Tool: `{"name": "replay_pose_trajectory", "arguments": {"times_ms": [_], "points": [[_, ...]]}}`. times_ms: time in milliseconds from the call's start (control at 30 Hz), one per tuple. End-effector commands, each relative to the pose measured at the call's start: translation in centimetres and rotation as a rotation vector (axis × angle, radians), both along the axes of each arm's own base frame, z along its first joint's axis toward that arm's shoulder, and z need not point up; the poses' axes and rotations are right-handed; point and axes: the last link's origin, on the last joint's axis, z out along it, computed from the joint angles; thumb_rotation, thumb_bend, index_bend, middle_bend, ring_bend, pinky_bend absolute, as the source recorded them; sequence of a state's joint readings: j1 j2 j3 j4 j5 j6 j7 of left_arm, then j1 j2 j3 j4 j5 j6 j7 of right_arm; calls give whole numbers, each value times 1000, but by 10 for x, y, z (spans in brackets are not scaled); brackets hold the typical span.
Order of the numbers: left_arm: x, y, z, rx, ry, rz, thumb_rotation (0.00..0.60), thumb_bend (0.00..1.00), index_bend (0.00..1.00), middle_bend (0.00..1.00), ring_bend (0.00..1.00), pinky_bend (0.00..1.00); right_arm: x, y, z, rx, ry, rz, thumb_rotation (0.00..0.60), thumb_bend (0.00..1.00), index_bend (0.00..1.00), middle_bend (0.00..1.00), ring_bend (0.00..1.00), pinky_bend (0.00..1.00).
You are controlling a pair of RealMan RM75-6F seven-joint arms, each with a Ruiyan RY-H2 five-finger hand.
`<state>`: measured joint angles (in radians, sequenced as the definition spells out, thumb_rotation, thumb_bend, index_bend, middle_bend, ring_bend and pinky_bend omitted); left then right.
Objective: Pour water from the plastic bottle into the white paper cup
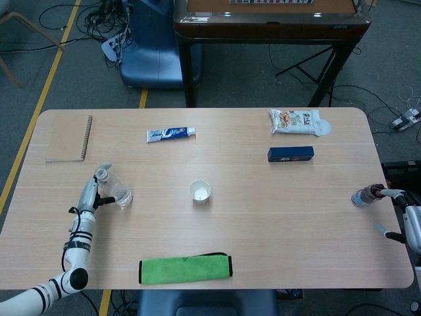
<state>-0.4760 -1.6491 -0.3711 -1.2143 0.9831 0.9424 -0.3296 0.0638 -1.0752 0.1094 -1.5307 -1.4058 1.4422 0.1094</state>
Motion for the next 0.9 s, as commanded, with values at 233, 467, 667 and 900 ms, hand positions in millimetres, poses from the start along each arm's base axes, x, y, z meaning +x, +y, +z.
{"name": "replay_pose_trajectory", "arguments": {"times_ms": [233, 467, 667, 900], "points": [[1, -4, 3, -13, -11, -4, 600, 118, 6, 0, 64, 181, 0, 0, 0, 0, 0, 0, 600, 0, 311, 324, 256, 443], [3, -9, 7, -15, -12, -8, 600, 92, 0, 0, 54, 180, 0, 0, 0, -1, 0, 2, 600, 0, 311, 324, 256, 443], [3, -15, 11, -15, -13, -9, 600, 76, 0, 0, 50, 179, 1, 1, 0, 0, 1, 4, 600, 0, 311, 324, 256, 443], [1, -26, 20, -28, 11, -17, 600, 72, 0, 0, 38, 177, 1, 1, -1, 2, 4, 3, 600, 0, 311, 324, 256, 443]]}}
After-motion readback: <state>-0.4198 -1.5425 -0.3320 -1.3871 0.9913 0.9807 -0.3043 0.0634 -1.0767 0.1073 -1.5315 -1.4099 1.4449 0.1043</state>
